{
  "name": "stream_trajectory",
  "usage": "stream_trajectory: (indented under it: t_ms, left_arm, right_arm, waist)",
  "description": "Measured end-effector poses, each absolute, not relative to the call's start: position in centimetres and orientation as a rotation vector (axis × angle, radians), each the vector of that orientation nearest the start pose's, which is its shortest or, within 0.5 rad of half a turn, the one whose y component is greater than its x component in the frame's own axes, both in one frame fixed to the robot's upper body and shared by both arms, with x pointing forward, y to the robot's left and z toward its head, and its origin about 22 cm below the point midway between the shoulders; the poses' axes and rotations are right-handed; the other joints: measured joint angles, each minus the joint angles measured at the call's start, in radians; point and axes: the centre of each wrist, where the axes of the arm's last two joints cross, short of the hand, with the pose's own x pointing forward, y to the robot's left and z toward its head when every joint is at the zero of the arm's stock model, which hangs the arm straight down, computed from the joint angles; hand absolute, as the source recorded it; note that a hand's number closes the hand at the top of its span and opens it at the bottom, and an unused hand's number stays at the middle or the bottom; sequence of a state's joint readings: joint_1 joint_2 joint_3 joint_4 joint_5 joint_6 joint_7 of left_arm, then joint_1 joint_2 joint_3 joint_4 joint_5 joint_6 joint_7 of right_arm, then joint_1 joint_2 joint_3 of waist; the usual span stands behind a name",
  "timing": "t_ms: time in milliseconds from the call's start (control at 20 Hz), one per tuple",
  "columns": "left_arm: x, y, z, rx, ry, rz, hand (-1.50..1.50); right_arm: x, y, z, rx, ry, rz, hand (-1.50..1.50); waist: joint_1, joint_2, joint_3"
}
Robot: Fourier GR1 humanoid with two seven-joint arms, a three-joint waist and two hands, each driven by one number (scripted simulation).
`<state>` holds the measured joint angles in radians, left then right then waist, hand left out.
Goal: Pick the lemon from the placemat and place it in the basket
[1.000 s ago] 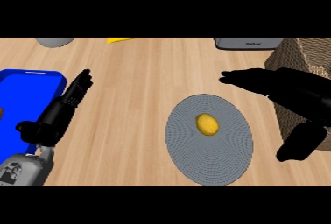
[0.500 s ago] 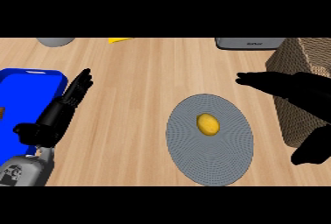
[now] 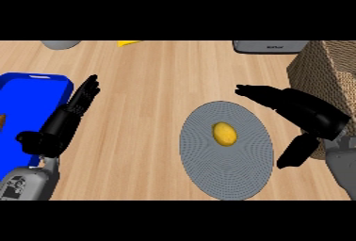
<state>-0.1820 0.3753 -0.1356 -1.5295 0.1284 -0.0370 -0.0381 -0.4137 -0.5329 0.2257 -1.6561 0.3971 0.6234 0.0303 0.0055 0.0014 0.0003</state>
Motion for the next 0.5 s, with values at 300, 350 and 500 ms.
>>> stream_trajectory:
  t_ms: [300, 350, 500]
  left_arm:
    - [28.3, 26.9, 6.0, 0.038, -1.692, -0.388, 0.0]
    - [27.9, 26.9, 5.8, 0.039, -1.691, -0.389, 0.0]
    - [28.1, 26.5, 5.7, 0.045, -1.692, -0.384, 0.0]
  right_arm:
    - [31.6, -23.0, 10.2, -0.275, -1.5, 1.459, -1.5]
    - [31.8, -22.9, 9.4, -0.283, -1.506, 1.455, -1.5]
    - [32.4, -22.8, 7.5, -0.291, -1.518, 1.456, -1.5]
  waist:
    - [0.001, 0.0, 0.0]
    - [0.001, 0.0, 0.0]
    - [0.001, 0.0, 0.0]
